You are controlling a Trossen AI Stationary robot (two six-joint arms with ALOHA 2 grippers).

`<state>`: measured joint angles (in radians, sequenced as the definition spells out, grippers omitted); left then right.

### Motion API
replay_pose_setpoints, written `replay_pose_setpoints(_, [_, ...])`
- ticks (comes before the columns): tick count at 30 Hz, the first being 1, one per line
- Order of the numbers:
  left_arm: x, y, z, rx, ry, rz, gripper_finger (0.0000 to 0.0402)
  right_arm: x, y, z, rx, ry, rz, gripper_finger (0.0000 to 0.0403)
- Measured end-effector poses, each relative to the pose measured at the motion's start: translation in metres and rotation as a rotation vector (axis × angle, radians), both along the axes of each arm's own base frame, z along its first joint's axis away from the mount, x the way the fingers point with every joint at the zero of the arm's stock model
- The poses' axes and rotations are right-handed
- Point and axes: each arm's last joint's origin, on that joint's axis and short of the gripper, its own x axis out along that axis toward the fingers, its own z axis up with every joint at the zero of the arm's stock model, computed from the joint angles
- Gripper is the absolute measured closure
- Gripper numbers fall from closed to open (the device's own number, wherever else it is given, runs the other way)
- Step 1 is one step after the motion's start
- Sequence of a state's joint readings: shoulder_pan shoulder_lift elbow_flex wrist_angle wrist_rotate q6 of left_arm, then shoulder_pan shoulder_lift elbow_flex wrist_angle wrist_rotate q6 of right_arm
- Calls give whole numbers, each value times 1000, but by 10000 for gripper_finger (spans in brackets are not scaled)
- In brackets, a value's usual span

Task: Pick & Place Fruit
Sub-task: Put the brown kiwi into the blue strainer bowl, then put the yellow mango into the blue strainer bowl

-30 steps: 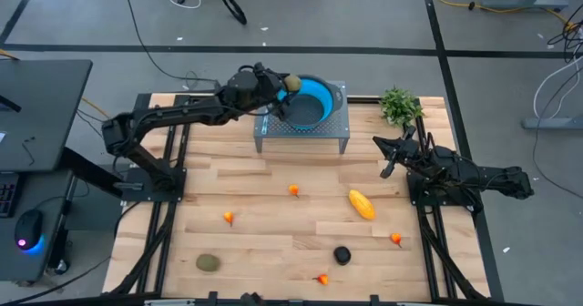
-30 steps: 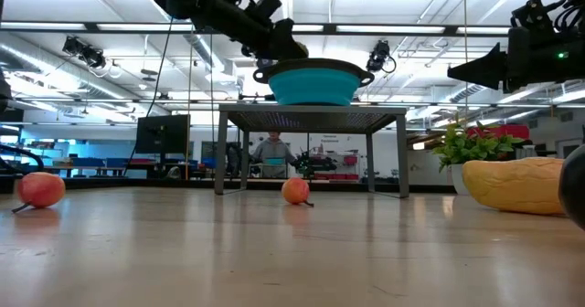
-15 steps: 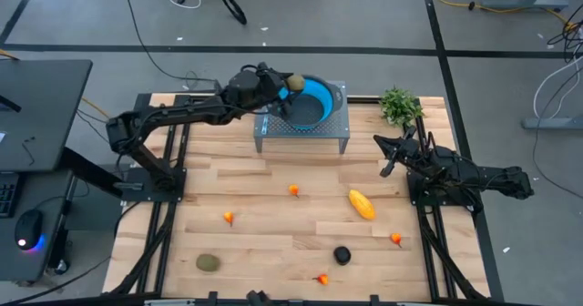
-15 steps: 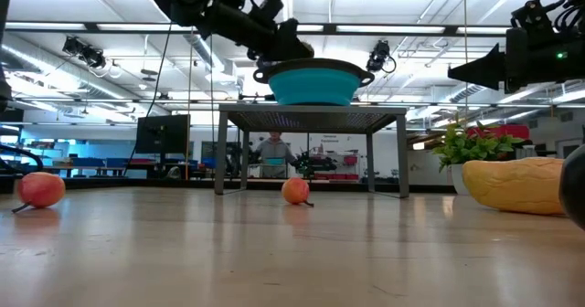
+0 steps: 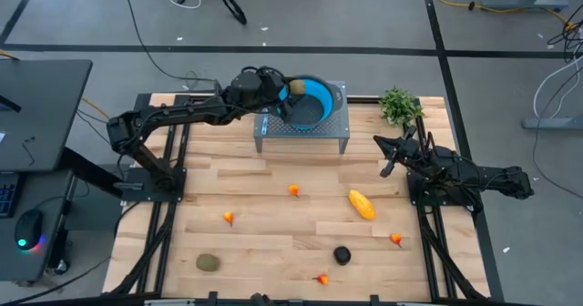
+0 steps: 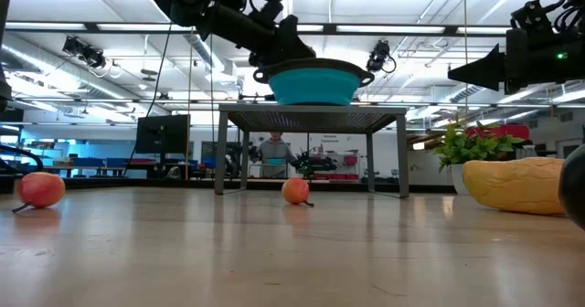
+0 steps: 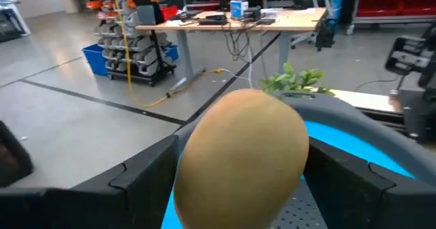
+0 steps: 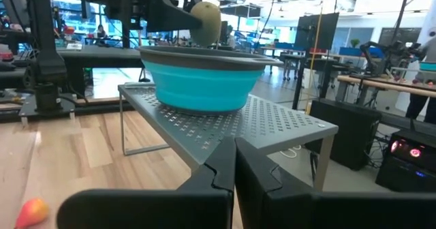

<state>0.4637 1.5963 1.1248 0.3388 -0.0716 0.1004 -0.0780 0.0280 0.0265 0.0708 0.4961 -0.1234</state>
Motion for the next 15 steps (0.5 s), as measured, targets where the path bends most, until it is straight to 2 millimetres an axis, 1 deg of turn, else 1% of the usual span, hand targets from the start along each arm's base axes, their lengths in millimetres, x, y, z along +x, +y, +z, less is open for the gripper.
replay_pose_setpoints(7, [0, 0, -1, -10, 9, -5, 52, 0, 0, 0, 0, 0, 0, 396])
replay_pose_setpoints(12, [-1, 0, -1, 5, 17, -7, 45, 0, 0, 0, 3, -2, 0, 396])
replay_pose_setpoints(15, [-3, -4, 7, 21, 3, -4, 45, 0, 0, 0, 2, -5, 15, 396])
